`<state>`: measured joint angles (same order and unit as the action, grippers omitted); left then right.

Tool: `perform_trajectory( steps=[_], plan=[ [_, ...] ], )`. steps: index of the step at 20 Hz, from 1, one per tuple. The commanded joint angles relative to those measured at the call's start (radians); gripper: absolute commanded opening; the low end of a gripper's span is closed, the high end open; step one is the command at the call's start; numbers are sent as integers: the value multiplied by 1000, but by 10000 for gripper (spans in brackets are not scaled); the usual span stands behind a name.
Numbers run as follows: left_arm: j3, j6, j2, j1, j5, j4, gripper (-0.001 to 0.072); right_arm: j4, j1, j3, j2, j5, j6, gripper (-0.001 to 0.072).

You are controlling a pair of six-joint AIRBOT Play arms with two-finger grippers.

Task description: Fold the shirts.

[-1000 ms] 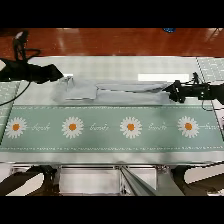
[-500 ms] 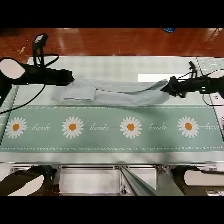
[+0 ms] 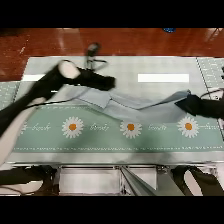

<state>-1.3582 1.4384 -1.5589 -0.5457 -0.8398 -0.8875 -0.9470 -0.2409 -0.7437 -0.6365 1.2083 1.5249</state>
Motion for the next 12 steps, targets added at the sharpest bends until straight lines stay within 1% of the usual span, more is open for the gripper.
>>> perform_trajectory(
  steps=[1, 2, 3, 5, 8, 10, 12],
  plan=[
    [-162, 105, -212, -168, -105, 28, 14, 19, 1, 49, 204, 53, 81, 27],
    [-187, 147, -256, -206, -124, 29, 14, 34, 1, 49, 226, 60, 87, 27],
    [-204, 157, -290, -243, -147, 32, 14, 49, 1, 49, 240, 69, 87, 27],
    [-215, 157, -335, -305, -172, 48, 14, 81, 1, 49, 248, 72, 82, 27],
    [-215, 150, -371, -390, -186, 163, 14, 100, 1, 49, 247, 66, 67, 27],
    [-230, 144, -369, -407, -159, 192, 14, 100, 1, 49, 246, 69, 61, 27],
    [-270, 142, -361, -360, -173, 192, 14, 101, 1, 49, 246, 69, 60, 27]
  ],
)
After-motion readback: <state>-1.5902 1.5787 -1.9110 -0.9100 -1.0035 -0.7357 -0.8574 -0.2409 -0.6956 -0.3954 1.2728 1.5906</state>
